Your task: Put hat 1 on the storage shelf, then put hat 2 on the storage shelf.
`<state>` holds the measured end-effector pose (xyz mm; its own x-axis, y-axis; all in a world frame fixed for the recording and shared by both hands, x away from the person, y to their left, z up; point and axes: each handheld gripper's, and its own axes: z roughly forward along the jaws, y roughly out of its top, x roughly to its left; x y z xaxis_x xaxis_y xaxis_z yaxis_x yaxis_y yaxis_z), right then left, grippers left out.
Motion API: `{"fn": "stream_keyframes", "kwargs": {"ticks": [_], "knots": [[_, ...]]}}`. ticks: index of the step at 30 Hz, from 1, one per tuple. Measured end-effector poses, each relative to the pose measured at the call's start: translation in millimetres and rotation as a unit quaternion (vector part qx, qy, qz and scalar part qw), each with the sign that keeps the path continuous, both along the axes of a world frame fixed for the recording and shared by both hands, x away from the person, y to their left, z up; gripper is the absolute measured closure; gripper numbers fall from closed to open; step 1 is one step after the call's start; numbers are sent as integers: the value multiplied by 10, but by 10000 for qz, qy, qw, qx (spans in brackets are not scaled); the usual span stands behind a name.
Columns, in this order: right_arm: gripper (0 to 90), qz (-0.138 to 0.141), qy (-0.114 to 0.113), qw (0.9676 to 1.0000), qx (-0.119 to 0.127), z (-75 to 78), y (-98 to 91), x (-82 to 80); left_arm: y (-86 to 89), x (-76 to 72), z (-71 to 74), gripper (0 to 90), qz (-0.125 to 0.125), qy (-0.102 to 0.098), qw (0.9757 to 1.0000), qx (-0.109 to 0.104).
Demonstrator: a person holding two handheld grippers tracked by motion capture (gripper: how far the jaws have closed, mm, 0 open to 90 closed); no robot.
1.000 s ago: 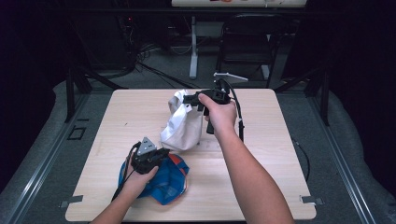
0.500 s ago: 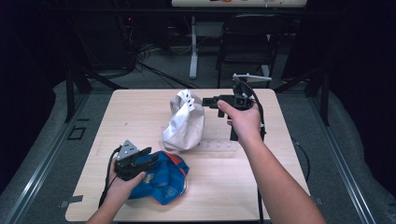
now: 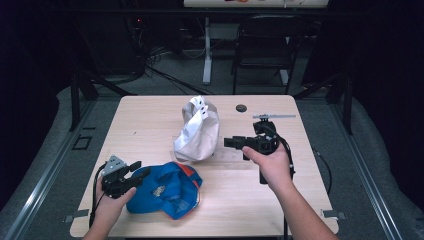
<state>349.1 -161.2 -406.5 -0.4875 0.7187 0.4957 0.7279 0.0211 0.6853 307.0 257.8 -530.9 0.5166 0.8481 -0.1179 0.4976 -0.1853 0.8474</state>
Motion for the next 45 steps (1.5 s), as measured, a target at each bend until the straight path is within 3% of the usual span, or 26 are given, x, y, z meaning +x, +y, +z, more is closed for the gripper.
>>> {"fn": "stream_keyframes", "kwargs": {"ticks": [2, 4, 10, 12, 13, 14, 21, 24, 27, 30, 35, 36, 37, 38, 42, 45], "knots": [[555, 4, -30, 10000, -11, -32, 14, -26, 19, 5, -3, 529, -10, 59, 10000, 62], [555, 55, -200, 9996, -203, -186, 78, -126, 35, 19, -39, 530, 30, 52, 9999, 99], [587, 95, -198, 9989, -413, -398, 163, -253, 77, 30, -62, 546, 19, 104, 9999, 95], [599, 161, -336, 9968, -704, -501, 212, -315, 96, 37, -66, 547, 103, 37, 9999, 95], [599, 161, -336, 9968, -704, -501, 212, -315, 96, 37, -66, 547, 103, 37, 9999, 95], [607, 73, -482, 9946, -915, -568, 242, -358, 127, 46, -67, 547, 109, 107, 9998, 136], [619, 46, -656, 9932, -960, -785, 308, -424, 154, 51, -93, 529, 176, 170, 9997, 82], [625, 182, -596, 9914, -1147, -876, 363, -442, 148, 49, -97, 526, 151, 181, 9997, 108], [627, 304, -458, 9915, -1182, -988, 435, -461, 153, 50, -100, 527, 151, 189, 9996, 124], [629, 419, -307, 9926, -1102, -1126, 510, -491, 173, 38, -105, 527, 205, 201, 9995, 143], [613, 576, -121, 9932, -1007, -1226, 557, -500, 189, 23, -120, 520, 227, 214, 9994, 180], [608, 603, -62, 9939, -917, -1245, 567, -499, 187, 19, -135, 520, 248, 159, 9994, 169], [606, 644, 17, 9948, -784, -1269, 580, -495, 196, 6, -130, 518, 228, 227, 9992, 225], [601, 724, 196, 9954, -589, -1322, 609, -488, 197, -11, -139, 517, 242, 218, 9992, 243], [597, 828, 319, 9938, -674, -1410, 665, -477, 188, -46, -151, 517, 227, 157, 9992, 294], [594, 929, 444, 9922, -709, -1502, 721, -457, 179, -87, -158, 516, 181, 182, 9987, 445]]}}
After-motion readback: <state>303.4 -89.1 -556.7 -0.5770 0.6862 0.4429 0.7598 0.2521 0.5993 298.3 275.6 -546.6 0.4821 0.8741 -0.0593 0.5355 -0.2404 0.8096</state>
